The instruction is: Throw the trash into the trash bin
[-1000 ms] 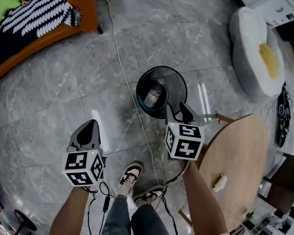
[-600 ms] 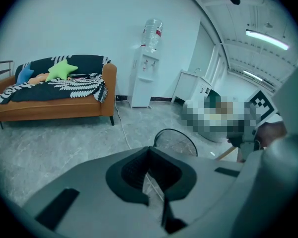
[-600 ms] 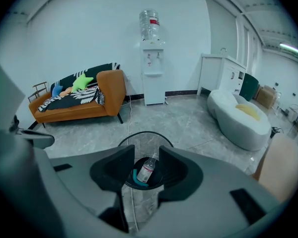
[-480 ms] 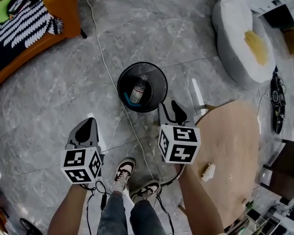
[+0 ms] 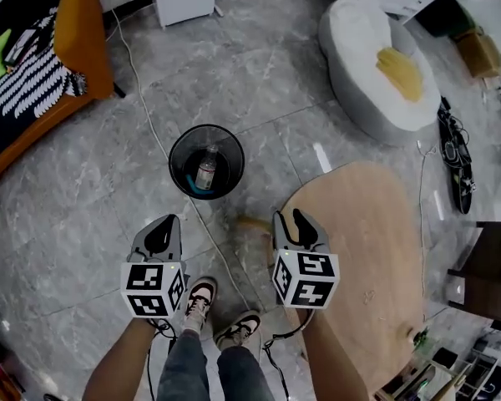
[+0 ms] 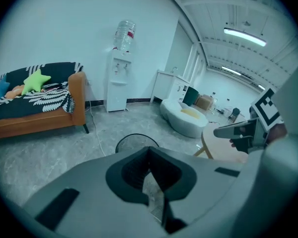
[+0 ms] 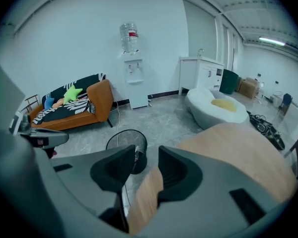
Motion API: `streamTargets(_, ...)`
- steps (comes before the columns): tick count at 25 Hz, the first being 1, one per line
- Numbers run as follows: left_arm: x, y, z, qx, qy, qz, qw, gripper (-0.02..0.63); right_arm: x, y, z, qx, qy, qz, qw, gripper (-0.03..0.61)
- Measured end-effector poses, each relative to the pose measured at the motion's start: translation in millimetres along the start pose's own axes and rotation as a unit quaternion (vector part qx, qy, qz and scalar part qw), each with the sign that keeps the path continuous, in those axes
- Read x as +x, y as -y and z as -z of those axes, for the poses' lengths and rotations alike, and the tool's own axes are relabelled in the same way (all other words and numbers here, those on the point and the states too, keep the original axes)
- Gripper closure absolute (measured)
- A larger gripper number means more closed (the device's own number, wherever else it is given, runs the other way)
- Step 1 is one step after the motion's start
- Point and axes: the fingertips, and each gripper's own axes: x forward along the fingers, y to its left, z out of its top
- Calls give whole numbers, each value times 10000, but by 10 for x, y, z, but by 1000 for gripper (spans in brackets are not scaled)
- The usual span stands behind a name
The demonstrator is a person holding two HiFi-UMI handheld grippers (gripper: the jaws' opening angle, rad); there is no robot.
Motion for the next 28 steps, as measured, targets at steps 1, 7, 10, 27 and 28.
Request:
streamTargets(1, 2, 104, -17, 34, 20, 55, 10000, 621, -78, 84, 31, 19, 14, 46, 10000, 428)
streamTargets(7, 48, 807, 69, 216, 6, 429, 9988, 621, -535, 632, 292, 343, 83, 367, 9987, 430)
streamTargets(10, 29, 1163, 190, 279, -71, 640, 9975, 621, -766, 833, 503, 474, 14, 482, 9977, 431)
streamTargets(27, -115, 1880, 942, 743, -661, 1016, 9898, 621, -1319, 960, 1661, 518, -479, 480, 9964, 436)
streamTargets(28, -124, 1885, 953, 740, -670, 1010, 9899, 621, -1319, 963, 1671, 501, -492, 475, 9964, 436)
